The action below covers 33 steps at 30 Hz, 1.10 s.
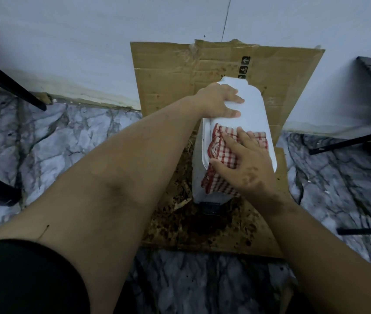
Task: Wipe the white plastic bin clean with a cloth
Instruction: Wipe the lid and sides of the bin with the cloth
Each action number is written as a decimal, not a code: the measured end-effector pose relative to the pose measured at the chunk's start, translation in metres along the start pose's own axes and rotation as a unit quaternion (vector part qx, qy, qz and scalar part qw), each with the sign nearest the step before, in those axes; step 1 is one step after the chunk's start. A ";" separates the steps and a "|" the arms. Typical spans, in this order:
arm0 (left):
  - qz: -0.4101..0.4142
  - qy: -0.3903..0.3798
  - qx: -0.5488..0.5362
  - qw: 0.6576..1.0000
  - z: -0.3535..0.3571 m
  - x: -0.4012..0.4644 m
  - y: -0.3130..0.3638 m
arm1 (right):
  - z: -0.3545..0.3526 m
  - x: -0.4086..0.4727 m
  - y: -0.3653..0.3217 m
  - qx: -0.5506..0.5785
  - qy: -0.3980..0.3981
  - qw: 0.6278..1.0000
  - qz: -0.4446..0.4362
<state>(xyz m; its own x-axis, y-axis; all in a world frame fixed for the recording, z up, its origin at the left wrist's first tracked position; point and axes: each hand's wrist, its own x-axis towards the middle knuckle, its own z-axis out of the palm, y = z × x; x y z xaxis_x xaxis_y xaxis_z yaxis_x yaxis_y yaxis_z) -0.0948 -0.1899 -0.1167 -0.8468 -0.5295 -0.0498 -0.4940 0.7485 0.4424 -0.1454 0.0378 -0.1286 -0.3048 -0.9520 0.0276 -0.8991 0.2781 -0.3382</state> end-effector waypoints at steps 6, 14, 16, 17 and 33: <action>0.004 0.003 -0.018 1.000 0.001 -0.004 0.000 | -0.025 -0.014 0.063 0.052 -0.011 0.998 -0.037; 0.008 0.017 -0.022 1.000 0.008 -0.007 -0.003 | -0.025 0.008 0.058 -0.003 -0.037 0.998 -0.059; 0.008 0.020 -0.023 1.000 0.008 -0.008 -0.002 | -0.023 0.014 0.045 -0.025 -0.046 0.996 -0.069; 0.006 0.020 -0.022 1.000 0.008 -0.009 -0.001 | -0.022 0.016 0.039 -0.035 -0.053 0.995 -0.071; 0.016 0.038 -0.040 0.998 0.017 -0.008 -0.007 | -0.025 0.021 0.036 -0.011 -0.059 0.995 -0.076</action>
<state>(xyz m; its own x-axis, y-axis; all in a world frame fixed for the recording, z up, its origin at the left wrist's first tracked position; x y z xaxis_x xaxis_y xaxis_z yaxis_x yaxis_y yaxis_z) -0.0881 -0.1840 -0.1340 -0.8425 -0.5377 0.0327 -0.4479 0.7328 0.5122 -0.1917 0.0313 -0.1168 -0.1273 -0.9913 -0.0349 -0.9389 0.1317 -0.3180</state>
